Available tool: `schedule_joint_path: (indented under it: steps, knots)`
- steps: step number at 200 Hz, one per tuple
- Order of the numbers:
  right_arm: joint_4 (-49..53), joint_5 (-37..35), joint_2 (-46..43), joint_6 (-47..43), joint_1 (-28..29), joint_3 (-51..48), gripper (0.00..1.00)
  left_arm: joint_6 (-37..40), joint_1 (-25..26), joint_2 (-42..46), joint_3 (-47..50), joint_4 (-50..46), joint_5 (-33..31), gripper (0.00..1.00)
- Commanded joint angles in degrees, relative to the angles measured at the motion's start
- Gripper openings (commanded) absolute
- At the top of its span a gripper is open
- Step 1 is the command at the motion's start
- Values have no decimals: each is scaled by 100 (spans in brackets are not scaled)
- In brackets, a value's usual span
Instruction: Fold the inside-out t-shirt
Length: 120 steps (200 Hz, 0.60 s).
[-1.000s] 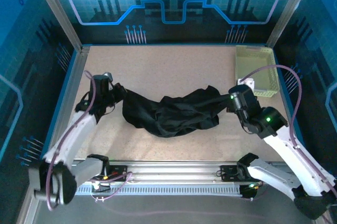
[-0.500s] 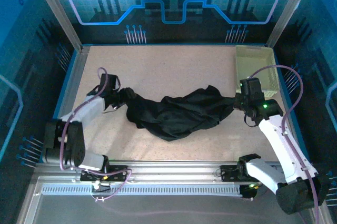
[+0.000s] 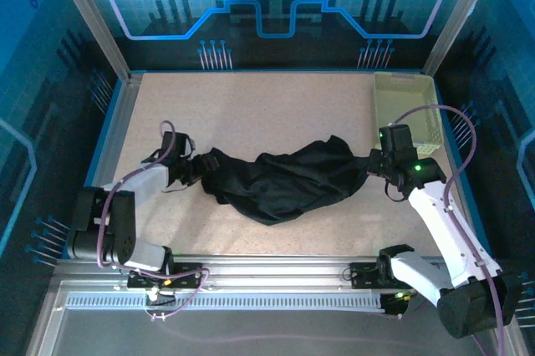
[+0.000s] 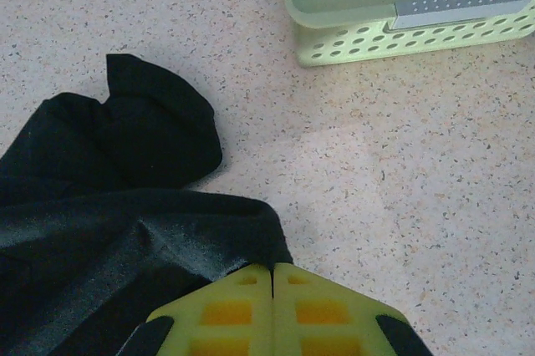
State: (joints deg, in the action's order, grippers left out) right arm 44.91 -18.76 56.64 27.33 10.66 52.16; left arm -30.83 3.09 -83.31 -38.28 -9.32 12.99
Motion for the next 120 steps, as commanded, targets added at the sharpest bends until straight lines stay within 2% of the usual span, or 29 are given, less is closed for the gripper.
schedule_joint_path:
  steps: [1,38,67,95,120]
  knots:
    - [-55,140,-140,13,-99,-99,0,199,-63,-270,-166,351,210,59]
    - [-17,163,-175,32,-91,-134,0,227,-63,-458,-279,355,303,60]
    - [-45,214,-164,23,-95,-127,0,378,-63,-499,-397,172,7,64]
    - [-61,255,-127,11,-96,-110,0,529,-63,-497,-503,-44,-548,71]
    - [-78,267,-125,22,-97,-110,0,502,-55,-705,-618,-109,-257,71]
